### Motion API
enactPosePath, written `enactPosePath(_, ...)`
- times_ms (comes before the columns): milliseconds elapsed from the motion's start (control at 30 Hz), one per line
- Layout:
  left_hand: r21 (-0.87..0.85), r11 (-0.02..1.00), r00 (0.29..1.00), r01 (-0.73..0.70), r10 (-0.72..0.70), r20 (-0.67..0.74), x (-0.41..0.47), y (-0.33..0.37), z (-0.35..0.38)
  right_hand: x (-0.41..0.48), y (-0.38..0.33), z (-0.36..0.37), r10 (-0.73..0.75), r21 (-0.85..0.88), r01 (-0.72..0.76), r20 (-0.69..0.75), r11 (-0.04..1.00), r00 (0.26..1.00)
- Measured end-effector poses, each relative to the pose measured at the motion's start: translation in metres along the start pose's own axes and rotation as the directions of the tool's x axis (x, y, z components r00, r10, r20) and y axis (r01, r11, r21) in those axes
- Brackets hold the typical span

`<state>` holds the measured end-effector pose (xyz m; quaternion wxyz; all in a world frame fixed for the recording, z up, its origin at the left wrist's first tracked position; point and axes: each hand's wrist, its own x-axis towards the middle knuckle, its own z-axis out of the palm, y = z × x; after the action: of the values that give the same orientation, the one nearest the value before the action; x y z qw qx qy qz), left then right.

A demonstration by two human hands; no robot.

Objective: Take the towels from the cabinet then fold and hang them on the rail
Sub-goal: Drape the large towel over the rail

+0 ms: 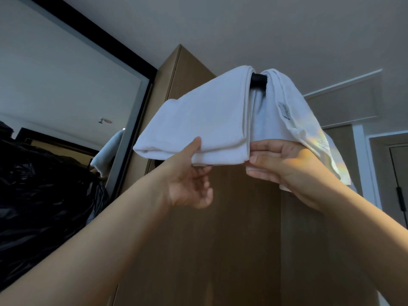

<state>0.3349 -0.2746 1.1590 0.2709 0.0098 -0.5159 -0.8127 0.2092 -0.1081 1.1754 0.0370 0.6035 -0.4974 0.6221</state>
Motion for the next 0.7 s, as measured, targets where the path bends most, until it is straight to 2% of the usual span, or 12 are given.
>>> enactPosePath(33,-0.012,1.000,1.000,-0.015,0.015,0.004,-0.002,0.001,0.006,-0.001,0.001,0.000,-0.009,-0.012,0.009,-0.007,1.000,1.000)
enactPosePath(200,-0.282,0.950,0.987,-0.132,0.152,0.050,-0.012,0.016,0.026,-0.001,0.002,0.005,-0.033,-0.048,0.032,-0.025,0.998,0.999)
enactPosePath(367,-0.500,0.834,0.922,-0.233,0.352,0.158,-0.018,0.016,0.015,0.004,0.009,0.015,-0.035,-0.036,0.030,-0.134,0.999,0.990)
enactPosePath(500,-0.554,0.799,0.900,-0.235,0.394,0.185,-0.010,0.003,0.005,0.020,0.017,0.021,-0.016,-0.011,0.014,-0.243,1.000,0.970)
enactPosePath(567,-0.540,0.810,0.905,-0.228,0.381,0.190,0.002,-0.005,0.006,0.027,0.017,0.021,-0.012,-0.066,-0.004,-0.245,0.998,0.969)
enactPosePath(700,-0.403,0.884,0.906,-0.239,0.353,0.236,0.013,-0.005,0.009,0.013,0.015,0.024,-0.142,-0.375,0.055,-0.209,0.925,0.968)
